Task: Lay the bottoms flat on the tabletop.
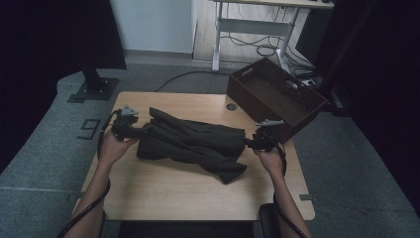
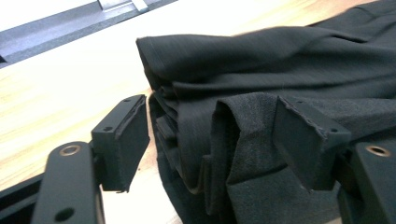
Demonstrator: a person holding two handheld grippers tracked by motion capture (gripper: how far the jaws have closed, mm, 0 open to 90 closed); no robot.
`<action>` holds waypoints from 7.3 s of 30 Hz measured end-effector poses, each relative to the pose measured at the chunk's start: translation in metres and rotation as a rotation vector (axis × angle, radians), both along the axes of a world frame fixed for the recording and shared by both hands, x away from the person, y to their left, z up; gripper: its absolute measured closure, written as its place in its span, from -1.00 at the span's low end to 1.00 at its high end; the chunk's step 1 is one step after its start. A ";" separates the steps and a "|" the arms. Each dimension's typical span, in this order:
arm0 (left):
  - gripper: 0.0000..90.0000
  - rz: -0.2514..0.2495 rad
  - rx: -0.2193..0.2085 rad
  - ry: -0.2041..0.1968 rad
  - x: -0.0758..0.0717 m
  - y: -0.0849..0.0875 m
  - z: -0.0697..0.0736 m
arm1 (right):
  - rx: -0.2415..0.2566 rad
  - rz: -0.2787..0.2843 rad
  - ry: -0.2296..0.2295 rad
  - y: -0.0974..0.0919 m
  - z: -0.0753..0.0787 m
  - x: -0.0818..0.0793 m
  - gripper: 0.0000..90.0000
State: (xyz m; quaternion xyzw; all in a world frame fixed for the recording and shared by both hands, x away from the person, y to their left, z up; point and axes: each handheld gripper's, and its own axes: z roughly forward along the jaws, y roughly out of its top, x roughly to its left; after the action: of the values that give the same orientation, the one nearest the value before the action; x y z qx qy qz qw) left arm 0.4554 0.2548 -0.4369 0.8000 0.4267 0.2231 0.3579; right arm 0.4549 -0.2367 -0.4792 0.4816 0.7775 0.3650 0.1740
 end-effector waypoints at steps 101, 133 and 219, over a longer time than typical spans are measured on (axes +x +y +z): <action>0.64 -0.183 0.113 0.096 0.004 -0.057 -0.067 | -0.062 0.165 0.077 0.079 -0.050 -0.041 0.58; 0.82 -0.094 0.060 0.131 0.007 -0.026 -0.061 | -0.107 0.168 0.099 0.048 -0.049 -0.045 0.90; -0.20 0.050 0.202 0.053 -0.010 -0.017 -0.051 | -0.144 -0.012 0.046 0.000 -0.024 -0.058 -0.18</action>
State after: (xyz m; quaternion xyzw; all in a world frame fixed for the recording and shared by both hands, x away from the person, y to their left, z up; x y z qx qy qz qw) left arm 0.4450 0.2378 -0.4876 0.8266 0.4313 0.2528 0.2584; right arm 0.3972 -0.2371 -0.5031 0.4805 0.8028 0.2960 0.1925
